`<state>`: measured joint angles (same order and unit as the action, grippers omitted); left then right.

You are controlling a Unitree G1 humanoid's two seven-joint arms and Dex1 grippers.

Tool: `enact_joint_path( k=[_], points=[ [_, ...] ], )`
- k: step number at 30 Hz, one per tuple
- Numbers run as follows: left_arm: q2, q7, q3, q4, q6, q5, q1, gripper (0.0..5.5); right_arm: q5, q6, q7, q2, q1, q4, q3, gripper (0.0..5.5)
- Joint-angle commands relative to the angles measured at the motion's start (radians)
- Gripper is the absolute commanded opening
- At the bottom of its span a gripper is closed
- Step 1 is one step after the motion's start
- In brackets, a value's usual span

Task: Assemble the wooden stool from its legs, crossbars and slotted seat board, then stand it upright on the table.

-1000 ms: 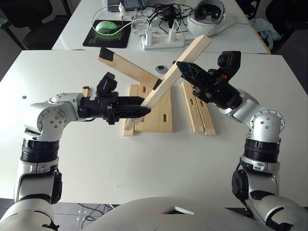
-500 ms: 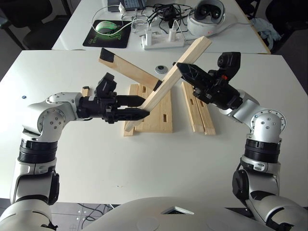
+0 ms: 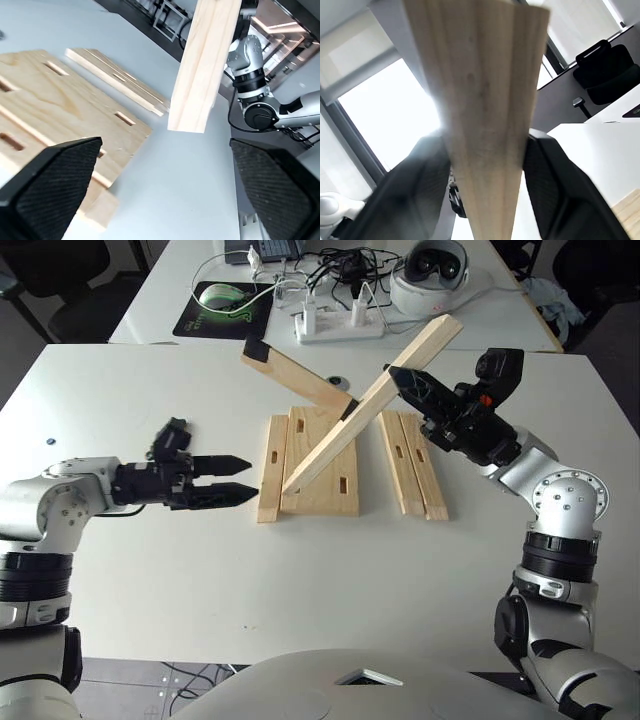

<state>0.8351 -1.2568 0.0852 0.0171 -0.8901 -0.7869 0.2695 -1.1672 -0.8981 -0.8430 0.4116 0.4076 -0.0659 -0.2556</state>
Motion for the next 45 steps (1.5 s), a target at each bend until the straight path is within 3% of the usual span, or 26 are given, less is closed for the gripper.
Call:
enact_joint_path(
  k=[1, 12, 20, 30, 45],
  points=[
    [0.02, -0.003, 0.015, -0.011, 0.027, 0.029, -0.036, 4.73, 0.165, 0.14, -0.162, 0.086, 0.028, 0.059, 0.05, 2.09],
    [-0.04, 0.023, -0.021, 0.058, 0.018, 0.015, -0.046, 4.73, 0.428, 0.375, -0.476, 0.137, 0.159, 0.353, 0.16, 2.08],
    [-0.03, -0.002, -0.045, 0.045, 0.014, 0.023, -0.009, 4.73, 0.544, 0.512, -0.545, 0.13, 0.198, 0.466, 0.171, 2.08],
    [-0.018, -0.028, -0.066, 0.017, 0.016, 0.04, 0.032, 4.73, 0.621, 0.567, -0.607, 0.145, 0.159, 0.465, 0.219, 2.08],
    [-0.04, -0.017, -0.073, 0.026, 0.035, 0.056, 0.038, 4.73, 0.729, 0.568, -0.708, 0.211, 0.198, 0.379, 0.423, 2.07]
  ],
)
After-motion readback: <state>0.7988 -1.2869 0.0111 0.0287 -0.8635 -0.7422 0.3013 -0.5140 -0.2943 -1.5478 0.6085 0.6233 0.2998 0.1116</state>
